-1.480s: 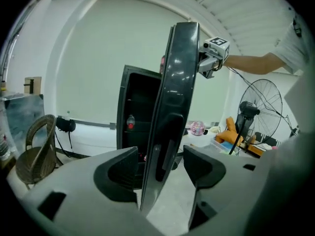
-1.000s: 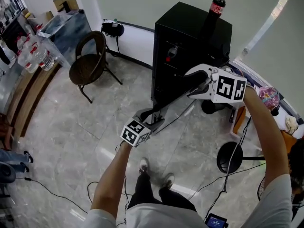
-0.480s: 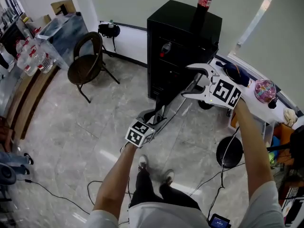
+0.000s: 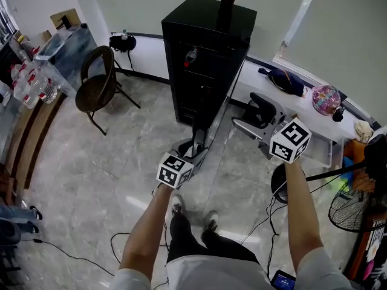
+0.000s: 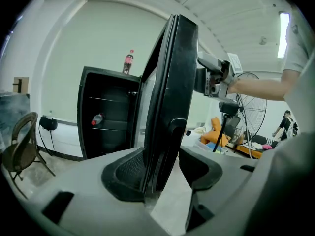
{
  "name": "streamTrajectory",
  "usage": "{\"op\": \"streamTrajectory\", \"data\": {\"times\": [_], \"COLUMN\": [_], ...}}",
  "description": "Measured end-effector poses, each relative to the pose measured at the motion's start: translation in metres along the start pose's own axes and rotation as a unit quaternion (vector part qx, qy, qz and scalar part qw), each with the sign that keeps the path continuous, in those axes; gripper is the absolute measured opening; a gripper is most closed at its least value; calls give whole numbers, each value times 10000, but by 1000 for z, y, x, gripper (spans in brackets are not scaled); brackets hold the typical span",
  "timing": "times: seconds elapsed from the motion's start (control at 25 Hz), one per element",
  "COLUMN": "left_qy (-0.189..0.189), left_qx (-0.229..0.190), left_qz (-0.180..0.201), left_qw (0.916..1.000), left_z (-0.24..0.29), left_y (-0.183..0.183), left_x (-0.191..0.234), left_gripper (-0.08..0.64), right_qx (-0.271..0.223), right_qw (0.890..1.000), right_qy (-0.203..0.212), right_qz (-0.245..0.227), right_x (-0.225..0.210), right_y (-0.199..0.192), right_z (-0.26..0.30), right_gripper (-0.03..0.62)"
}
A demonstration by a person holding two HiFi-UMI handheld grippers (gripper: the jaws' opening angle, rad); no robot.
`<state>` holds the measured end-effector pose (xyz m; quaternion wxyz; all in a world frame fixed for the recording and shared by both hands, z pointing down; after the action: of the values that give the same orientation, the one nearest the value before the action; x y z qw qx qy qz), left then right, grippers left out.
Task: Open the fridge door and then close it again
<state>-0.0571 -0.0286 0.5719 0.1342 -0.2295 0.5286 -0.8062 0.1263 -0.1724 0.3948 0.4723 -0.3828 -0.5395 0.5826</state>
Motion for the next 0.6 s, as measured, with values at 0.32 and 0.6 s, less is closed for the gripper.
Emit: {"op": "streamTrajectory", "data": {"times": [0.32, 0.6], "left_qy": [-456, -608], "left_qx": [158, 86], "left_qz": [225, 251], "left_qw": [9986, 9978], "left_z": [27, 60], "left_y": [0, -1], "left_x": [-40, -73], "left_gripper": [199, 195], "right_qx": [73, -73], "right_qw": [9991, 9973], "right_qy": [19, -278], "right_qz": [406, 676], "right_x": [25, 22], "right_y": [-25, -35], "right_z": [-40, -77], "right_gripper": [381, 380]}}
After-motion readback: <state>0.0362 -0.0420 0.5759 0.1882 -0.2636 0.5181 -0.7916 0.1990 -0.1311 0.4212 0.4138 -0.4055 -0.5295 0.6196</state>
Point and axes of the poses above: the fingertips, and each gripper's own axes: z forward along the fingers, x to its left, y out of its top, the point moved 9 cm from there along -z, backward along the fingers, and after that the axes turned 7 degrees about -y, right-handed, at the moved point
